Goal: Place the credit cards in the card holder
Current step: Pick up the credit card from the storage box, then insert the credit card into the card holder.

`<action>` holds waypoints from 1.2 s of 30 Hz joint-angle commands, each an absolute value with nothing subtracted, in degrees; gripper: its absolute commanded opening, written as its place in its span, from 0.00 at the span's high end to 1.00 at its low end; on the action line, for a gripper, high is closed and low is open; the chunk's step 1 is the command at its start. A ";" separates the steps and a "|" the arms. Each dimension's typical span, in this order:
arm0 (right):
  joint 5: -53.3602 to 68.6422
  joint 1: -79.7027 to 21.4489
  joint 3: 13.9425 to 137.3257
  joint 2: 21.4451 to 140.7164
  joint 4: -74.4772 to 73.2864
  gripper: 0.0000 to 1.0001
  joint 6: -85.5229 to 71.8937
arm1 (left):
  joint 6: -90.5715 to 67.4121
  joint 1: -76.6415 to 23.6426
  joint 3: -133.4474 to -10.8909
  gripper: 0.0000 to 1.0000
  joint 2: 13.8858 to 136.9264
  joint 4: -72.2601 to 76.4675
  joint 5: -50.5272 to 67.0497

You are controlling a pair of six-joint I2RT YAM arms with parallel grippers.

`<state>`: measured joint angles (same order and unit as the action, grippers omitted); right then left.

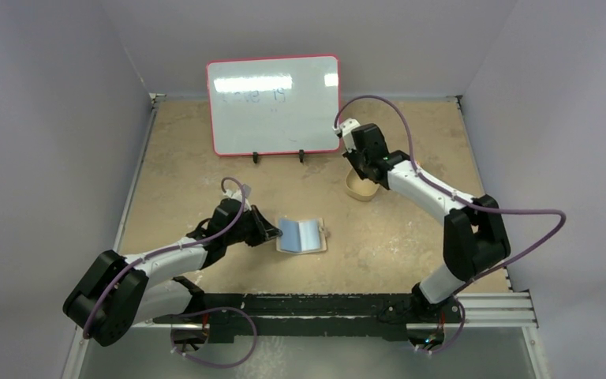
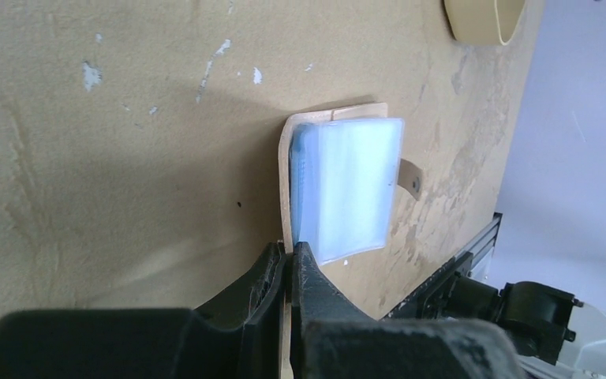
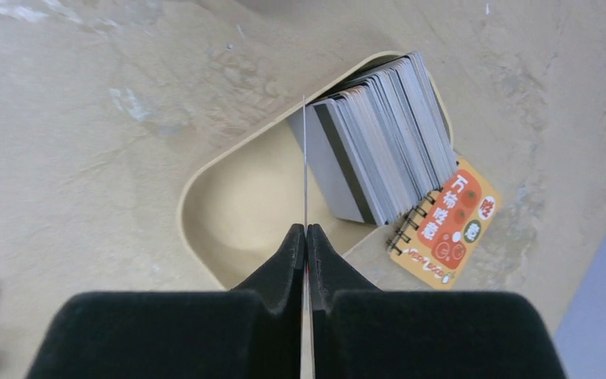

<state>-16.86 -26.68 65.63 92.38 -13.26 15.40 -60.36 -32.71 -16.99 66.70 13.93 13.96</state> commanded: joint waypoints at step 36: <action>23.70 -37.45 44.09 93.53 12.65 1.00 -36.39 | -57.79 -32.90 -15.54 0.85 68.87 14.33 6.65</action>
<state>23.55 -37.50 44.47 92.31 9.76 -35.03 -59.42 -32.71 -16.14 68.49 12.75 7.55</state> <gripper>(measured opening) 0.005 0.143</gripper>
